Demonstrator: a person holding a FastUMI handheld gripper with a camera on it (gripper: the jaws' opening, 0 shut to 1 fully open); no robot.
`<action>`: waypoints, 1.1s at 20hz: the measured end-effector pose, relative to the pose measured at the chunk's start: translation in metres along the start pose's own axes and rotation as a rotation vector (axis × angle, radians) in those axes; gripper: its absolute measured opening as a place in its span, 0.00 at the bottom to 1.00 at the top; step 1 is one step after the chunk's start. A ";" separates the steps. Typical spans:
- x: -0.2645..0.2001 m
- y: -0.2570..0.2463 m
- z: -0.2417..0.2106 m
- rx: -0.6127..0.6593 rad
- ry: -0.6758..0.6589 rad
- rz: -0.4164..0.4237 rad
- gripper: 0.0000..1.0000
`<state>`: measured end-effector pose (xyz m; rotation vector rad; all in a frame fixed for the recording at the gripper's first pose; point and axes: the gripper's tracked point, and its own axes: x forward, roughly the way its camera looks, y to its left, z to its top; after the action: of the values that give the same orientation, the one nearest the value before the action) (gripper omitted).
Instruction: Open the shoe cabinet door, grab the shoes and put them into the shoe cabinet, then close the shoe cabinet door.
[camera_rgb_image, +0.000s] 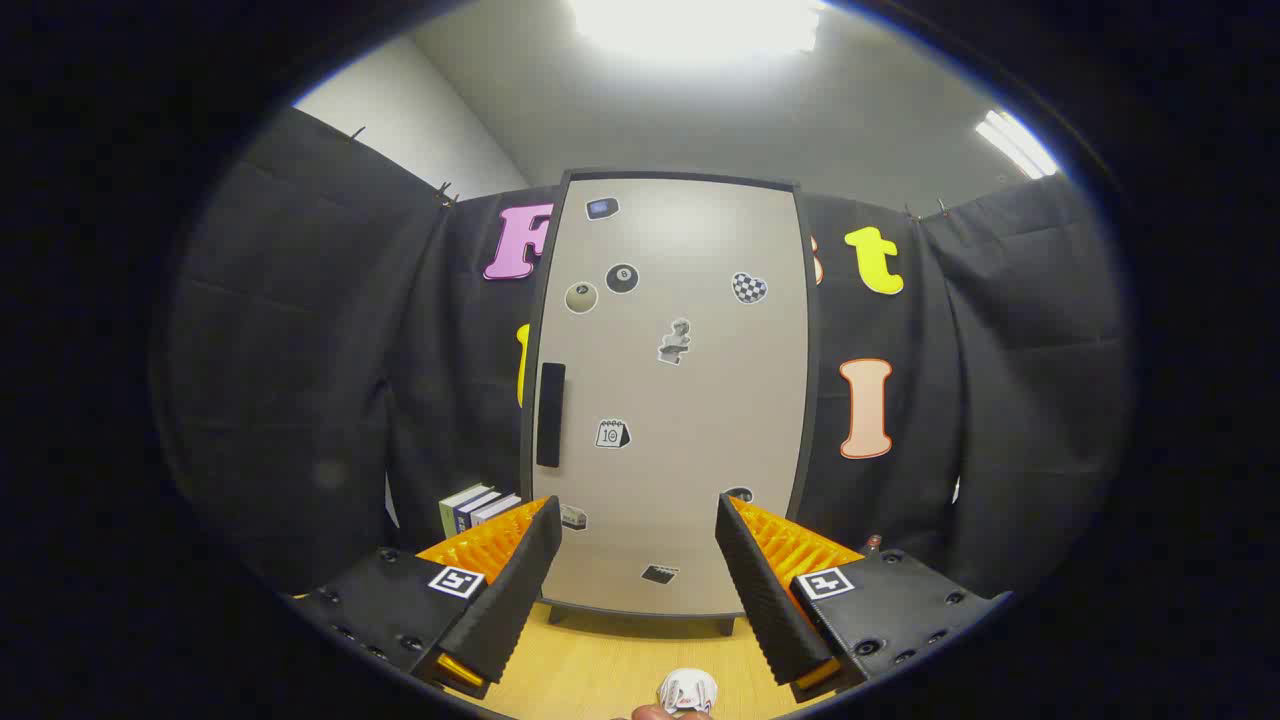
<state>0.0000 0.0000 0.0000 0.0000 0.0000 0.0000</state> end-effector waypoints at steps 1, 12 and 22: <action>-0.002 -0.002 -0.001 0.001 0.003 -0.003 0.97; -0.015 -0.011 -0.001 0.019 0.003 -0.014 0.97; -0.016 -0.014 0.000 0.007 0.005 -0.016 0.97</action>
<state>-0.0164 -0.0140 0.0000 0.0070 0.0050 -0.0162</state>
